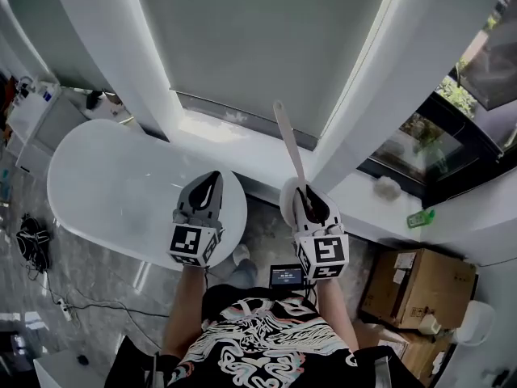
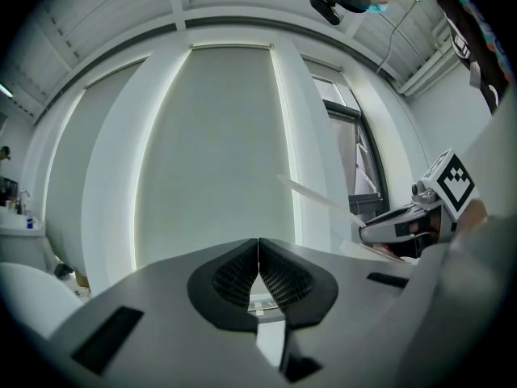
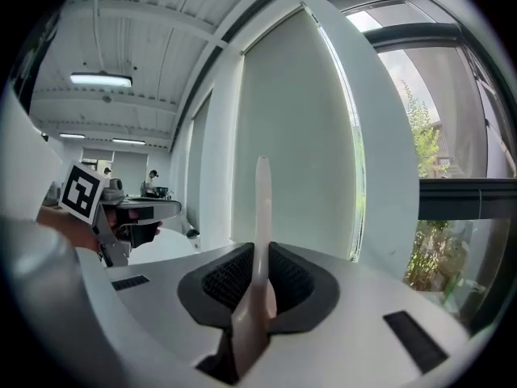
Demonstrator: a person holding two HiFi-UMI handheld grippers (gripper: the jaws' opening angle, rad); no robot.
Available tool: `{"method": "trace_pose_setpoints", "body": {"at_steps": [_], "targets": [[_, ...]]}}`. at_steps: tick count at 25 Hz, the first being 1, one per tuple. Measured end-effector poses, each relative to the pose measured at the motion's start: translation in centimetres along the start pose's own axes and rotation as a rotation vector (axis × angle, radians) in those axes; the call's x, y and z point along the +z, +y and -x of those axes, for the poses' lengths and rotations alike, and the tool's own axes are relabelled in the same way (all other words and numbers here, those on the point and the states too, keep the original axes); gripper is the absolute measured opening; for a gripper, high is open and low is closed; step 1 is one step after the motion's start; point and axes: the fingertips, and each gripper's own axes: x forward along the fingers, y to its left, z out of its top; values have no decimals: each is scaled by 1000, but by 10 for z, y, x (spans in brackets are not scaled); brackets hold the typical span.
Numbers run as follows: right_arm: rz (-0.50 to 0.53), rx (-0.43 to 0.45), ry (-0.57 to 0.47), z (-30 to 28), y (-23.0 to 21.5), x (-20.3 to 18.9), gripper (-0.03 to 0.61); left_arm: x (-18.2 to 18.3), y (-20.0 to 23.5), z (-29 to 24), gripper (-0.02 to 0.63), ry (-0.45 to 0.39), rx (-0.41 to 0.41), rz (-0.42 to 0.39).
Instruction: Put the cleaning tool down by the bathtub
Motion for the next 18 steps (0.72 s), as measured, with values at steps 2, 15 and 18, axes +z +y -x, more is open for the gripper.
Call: {"method": "trace_pose_setpoints", "body": {"at_steps": [2,15,18], "targets": [[-2,-3,2,-22,-1,4,75,-1,18,-17,17,0,-1,2],[-11,-48,39,-131,-8,15,75,-16,105,-99,17,23,-24,10],[-7,-57,44,-145,-6,16,75,-18,118,-109,17,22,-34,17]]}}
